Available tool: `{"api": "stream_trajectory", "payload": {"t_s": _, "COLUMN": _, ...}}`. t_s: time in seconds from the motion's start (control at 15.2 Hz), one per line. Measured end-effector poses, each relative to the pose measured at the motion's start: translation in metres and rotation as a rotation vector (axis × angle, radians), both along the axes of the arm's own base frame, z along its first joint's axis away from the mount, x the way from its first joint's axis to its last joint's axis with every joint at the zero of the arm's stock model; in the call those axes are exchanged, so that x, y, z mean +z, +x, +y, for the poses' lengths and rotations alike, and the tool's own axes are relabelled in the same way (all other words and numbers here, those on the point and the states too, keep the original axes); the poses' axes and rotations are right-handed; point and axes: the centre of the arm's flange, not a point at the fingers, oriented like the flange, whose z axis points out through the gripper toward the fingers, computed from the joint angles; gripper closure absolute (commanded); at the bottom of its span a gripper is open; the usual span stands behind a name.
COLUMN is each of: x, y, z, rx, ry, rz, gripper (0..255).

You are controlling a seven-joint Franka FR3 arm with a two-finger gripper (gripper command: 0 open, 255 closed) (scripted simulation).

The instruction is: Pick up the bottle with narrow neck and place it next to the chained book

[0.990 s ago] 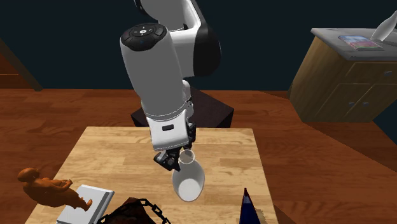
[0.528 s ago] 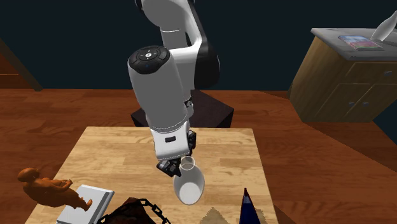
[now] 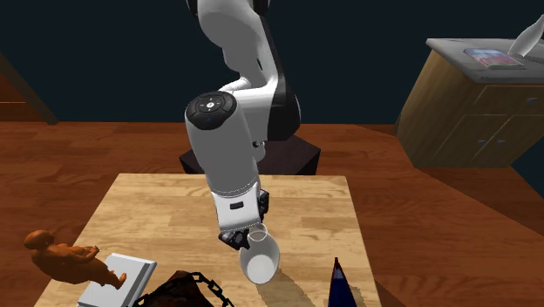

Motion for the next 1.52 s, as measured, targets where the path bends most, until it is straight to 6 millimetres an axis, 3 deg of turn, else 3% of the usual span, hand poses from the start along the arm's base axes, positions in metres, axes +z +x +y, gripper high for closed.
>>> {"api": "stream_trajectory", "payload": {"t_s": 0.4, "x": -0.004, "y": 0.0, "z": 0.0, "rx": 0.0, "ry": 0.0, "rz": 0.0, "gripper": 255}}
{"api": "stream_trajectory", "payload": {"t_s": 0.46, "x": -0.004, "y": 0.0, "z": 0.0, "rx": 0.0, "ry": 0.0, "rz": 0.0, "gripper": 0}}
{"api": "stream_trajectory", "payload": {"t_s": 0.86, "x": -0.004, "y": 0.0, "z": 0.0, "rx": 0.0, "ry": -0.001, "rz": -0.001, "gripper": 0}}
{"api": "stream_trajectory", "payload": {"t_s": 1.19, "x": 0.04, "y": -0.004, "z": -0.003, "rx": 0.0, "ry": -0.001, "rz": -0.002, "gripper": 0}}
{"api": "stream_trajectory", "payload": {"t_s": 1.52, "x": 0.046, "y": -0.006, "z": -0.001, "rx": 0.0, "ry": -0.001, "rz": -0.001, "gripper": 0}}
